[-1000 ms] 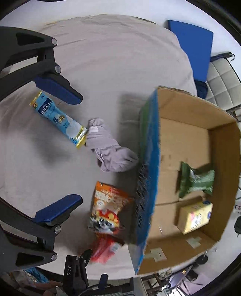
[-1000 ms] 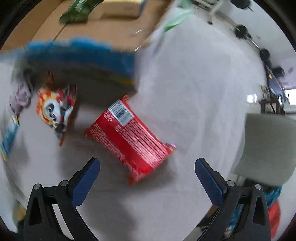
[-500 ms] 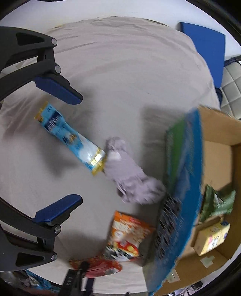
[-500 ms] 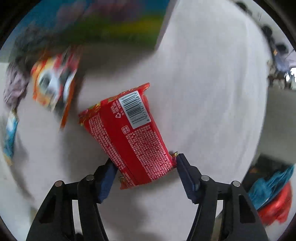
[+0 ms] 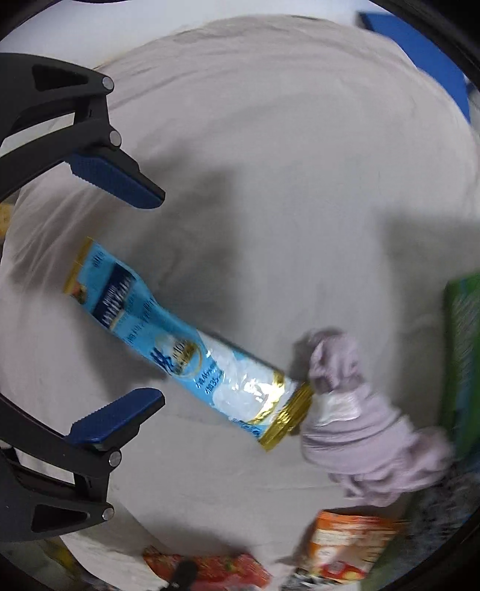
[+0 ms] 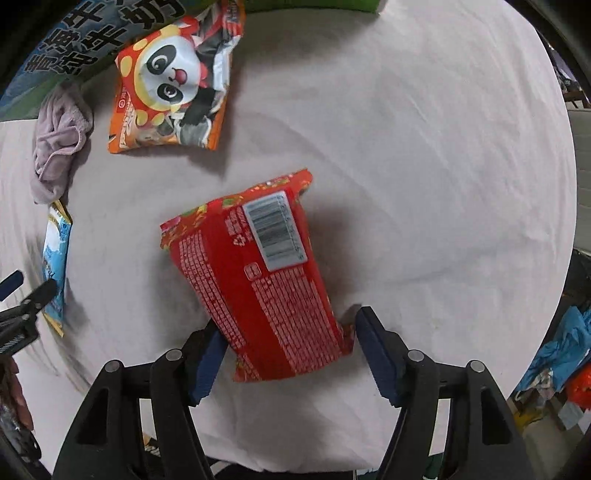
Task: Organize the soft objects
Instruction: 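Grasp the blue milk stick with the left tool while the right tool grasps the red wafer pack, then carry both packs into the box and open both tools to release them, then grasp the lilac sock with the left tool while the right tool grasps the orange panda bag, then carry the sock and panda bag into the box and release both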
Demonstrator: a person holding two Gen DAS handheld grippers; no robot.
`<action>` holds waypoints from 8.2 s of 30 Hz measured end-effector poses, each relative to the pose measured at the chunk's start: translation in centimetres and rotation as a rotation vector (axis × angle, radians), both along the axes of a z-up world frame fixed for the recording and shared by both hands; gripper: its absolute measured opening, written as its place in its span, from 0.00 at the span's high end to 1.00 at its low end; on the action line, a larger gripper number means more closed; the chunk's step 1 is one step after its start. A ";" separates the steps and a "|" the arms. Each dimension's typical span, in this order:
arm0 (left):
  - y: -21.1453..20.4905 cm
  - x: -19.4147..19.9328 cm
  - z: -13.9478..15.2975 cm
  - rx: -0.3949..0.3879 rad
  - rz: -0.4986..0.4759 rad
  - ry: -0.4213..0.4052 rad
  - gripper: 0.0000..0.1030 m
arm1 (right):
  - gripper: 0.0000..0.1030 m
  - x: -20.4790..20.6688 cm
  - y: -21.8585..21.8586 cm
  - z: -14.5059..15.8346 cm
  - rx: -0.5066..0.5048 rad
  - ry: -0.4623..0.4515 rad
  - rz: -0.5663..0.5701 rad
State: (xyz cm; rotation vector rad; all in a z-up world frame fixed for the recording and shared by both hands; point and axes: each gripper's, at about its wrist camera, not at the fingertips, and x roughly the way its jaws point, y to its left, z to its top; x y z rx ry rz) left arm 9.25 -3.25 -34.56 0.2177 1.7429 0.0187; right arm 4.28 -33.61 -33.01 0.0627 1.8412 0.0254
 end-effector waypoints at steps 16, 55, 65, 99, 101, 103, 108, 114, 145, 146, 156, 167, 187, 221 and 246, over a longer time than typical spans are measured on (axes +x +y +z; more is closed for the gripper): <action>-0.9 -1.7 -1.4 -0.212 0.238 0.071 0.71 | 0.43 -0.7 4.7 -1.1 0.080 0.064 -0.056; -5.2 -0.6 24.1 -0.381 0.119 -0.394 0.77 | 0.53 0.4 8.5 17.9 0.290 -0.308 -0.026; -8.1 11.0 26.4 -0.353 0.028 -0.507 0.77 | 0.53 11.1 5.6 21.5 0.184 -0.429 -0.066; -8.4 29.4 10.0 -0.141 0.027 -0.219 0.66 | 0.31 21.3 6.0 5.2 -0.016 -0.161 -0.098; -8.2 29.3 10.8 -0.148 0.036 -0.236 0.65 | 0.30 21.4 5.8 5.6 0.001 -0.164 -0.104; -8.0 29.1 11.5 -0.166 0.041 -0.247 0.57 | 0.28 21.3 5.7 6.1 -0.001 -0.171 -0.104; -7.7 27.7 14.0 -0.203 0.043 -0.292 0.38 | 0.11 21.0 5.6 7.7 0.030 -0.191 -0.105; -7.4 24.6 15.8 -0.241 0.043 -0.314 0.08 | 0.00 20.0 6.6 10.5 0.025 -0.231 -0.090; -4.1 8.9 25.8 -0.208 0.092 -0.618 0.07 | 0.00 10.0 6.0 23.1 0.066 -0.515 -0.027; -3.9 8.7 25.1 -0.193 0.095 -0.608 0.07 | 0.00 9.6 5.9 22.5 0.068 -0.498 -0.032; -2.0 7.6 14.7 -0.114 0.157 -0.398 0.07 | 0.00 7.1 6.0 11.8 0.075 -0.276 -0.077; -2.7 8.2 7.0 -0.051 0.089 -0.253 0.07 | 0.00 7.8 7.1 2.9 0.114 -0.144 -0.235; -9.9 9.7 2.4 -0.073 -0.105 -0.164 0.07 | 0.47 4.7 6.5 2.3 0.031 -0.102 -0.136; -13.5 3.3 -1.5 -0.223 -0.020 0.005 0.42 | 0.36 0.1 6.8 -1.7 0.092 -0.001 -0.164; -13.5 -4.5 5.3 -0.196 -0.001 -0.147 0.62 | 0.61 0.9 6.2 3.8 0.155 -0.140 -0.090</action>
